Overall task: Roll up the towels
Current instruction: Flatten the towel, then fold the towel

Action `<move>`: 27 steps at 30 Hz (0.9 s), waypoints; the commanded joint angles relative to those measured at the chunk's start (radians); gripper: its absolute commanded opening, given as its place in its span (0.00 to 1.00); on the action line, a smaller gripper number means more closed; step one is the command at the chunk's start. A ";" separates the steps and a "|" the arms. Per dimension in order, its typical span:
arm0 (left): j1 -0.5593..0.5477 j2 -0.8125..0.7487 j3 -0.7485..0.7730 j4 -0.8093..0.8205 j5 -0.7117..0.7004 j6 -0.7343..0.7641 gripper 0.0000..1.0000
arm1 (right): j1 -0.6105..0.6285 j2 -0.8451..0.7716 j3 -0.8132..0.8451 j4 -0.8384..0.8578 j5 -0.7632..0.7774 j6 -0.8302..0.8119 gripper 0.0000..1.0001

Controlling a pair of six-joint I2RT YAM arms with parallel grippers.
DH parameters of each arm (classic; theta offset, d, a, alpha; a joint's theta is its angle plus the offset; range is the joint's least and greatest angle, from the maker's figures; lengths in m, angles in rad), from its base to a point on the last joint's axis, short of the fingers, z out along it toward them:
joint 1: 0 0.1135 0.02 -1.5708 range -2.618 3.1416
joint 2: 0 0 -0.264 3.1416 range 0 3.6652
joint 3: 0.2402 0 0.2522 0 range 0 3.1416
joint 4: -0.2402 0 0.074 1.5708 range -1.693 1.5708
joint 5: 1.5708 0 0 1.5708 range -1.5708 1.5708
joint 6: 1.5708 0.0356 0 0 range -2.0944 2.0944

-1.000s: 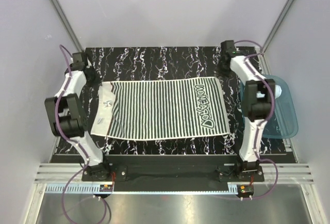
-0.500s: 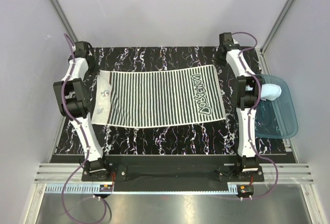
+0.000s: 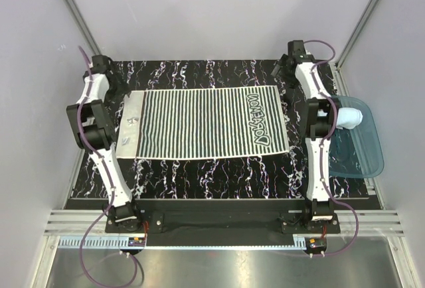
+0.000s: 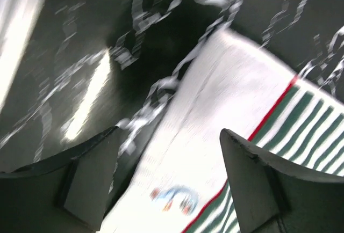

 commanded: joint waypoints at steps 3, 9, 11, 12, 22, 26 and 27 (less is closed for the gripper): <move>0.078 -0.365 -0.146 -0.025 -0.057 -0.093 0.81 | -0.005 -0.350 -0.155 0.016 -0.032 -0.003 0.84; 0.189 -0.768 -0.689 0.090 0.121 -0.180 0.78 | 0.016 -0.727 -0.576 0.100 -0.081 0.016 0.85; 0.219 -0.883 -0.820 0.139 0.194 -0.197 0.77 | 0.026 -0.873 -0.700 0.140 -0.081 0.026 0.85; 0.227 -0.916 -0.876 0.158 0.207 -0.201 0.77 | 0.027 -0.917 -0.802 0.148 -0.112 0.032 0.86; 0.264 -1.051 -1.208 0.333 0.365 -0.300 0.73 | 0.101 -1.258 -1.196 0.177 -0.242 0.063 0.85; 0.262 -1.002 -1.212 0.292 0.241 -0.293 0.70 | 0.101 -1.266 -1.233 0.194 -0.250 0.057 0.86; 0.264 -1.001 -1.217 0.288 0.218 -0.299 0.70 | 0.102 -1.259 -1.231 0.196 -0.255 0.051 0.86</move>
